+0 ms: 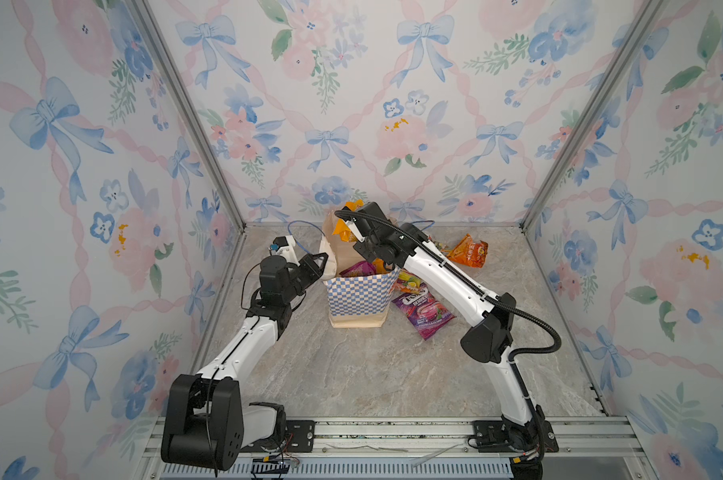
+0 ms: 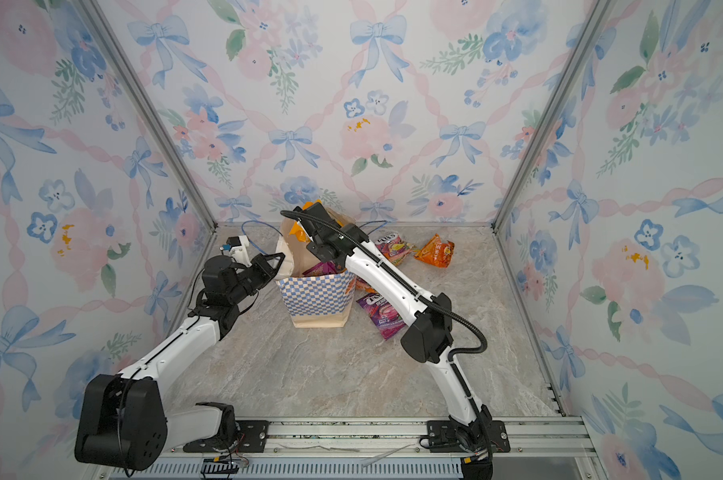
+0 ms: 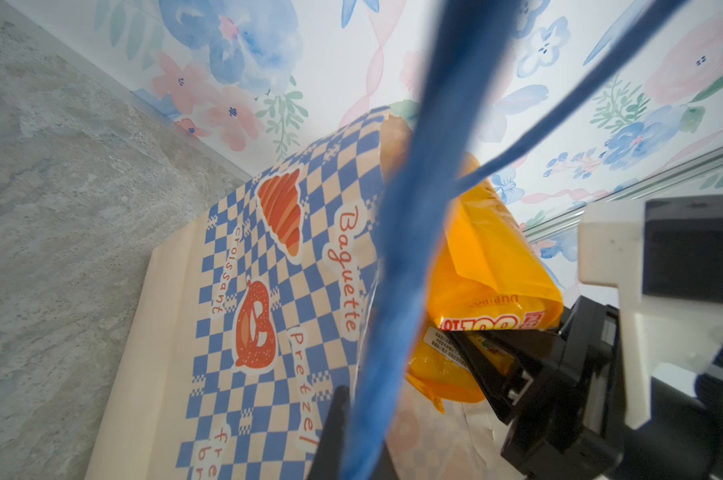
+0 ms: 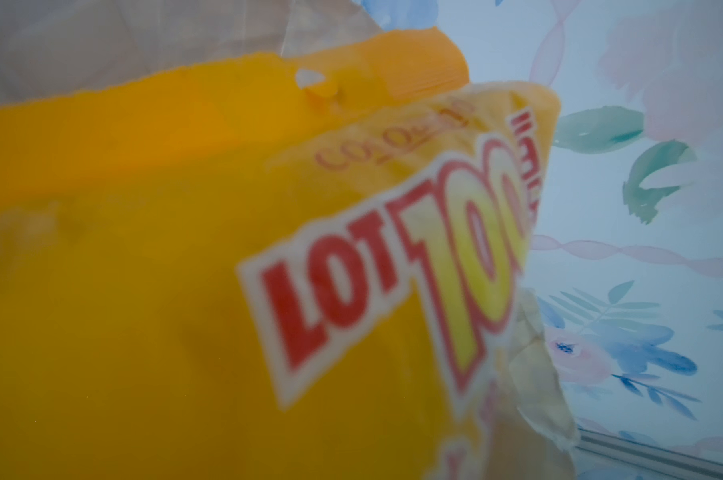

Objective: Place the snacks into the paper bag
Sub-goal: 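Lower the yellow bag into the paper bag and open the right gripper, then raise the right gripper out of the paper bag and swing it back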

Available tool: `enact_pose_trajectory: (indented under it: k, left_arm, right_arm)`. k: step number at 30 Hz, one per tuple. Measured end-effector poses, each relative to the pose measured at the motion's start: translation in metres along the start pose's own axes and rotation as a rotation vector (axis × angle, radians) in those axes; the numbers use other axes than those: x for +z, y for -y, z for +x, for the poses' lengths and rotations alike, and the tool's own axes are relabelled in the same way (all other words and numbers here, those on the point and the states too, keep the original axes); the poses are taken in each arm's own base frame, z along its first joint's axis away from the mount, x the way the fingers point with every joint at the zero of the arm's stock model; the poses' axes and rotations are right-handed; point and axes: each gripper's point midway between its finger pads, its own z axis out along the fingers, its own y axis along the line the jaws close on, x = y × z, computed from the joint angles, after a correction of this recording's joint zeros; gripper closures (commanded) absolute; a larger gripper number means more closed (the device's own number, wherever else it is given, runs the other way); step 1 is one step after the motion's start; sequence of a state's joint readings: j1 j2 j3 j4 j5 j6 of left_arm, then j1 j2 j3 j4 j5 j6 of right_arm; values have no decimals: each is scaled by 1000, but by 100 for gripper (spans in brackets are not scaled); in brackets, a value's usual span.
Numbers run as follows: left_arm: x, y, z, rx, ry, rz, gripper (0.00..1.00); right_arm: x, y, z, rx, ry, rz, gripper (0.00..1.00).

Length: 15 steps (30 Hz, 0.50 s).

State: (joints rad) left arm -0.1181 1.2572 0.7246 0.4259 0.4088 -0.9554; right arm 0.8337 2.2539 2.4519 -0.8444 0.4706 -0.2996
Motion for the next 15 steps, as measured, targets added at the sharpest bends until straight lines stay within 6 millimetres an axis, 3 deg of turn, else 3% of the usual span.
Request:
enact_pose_trajectory:
  k: [2,8,15]
  left_arm:
    - [0,0,0,1,2,1,100]
    - [0,0,0,1,2,2,100]
    - [0,-1,0,1,2,1,100]
  right_arm:
    - [0,-1,-4,-15,13,17,66]
    - [-1,4,-14,-40,40,73,50]
    - [-1,2,-16,-10,53,56,42]
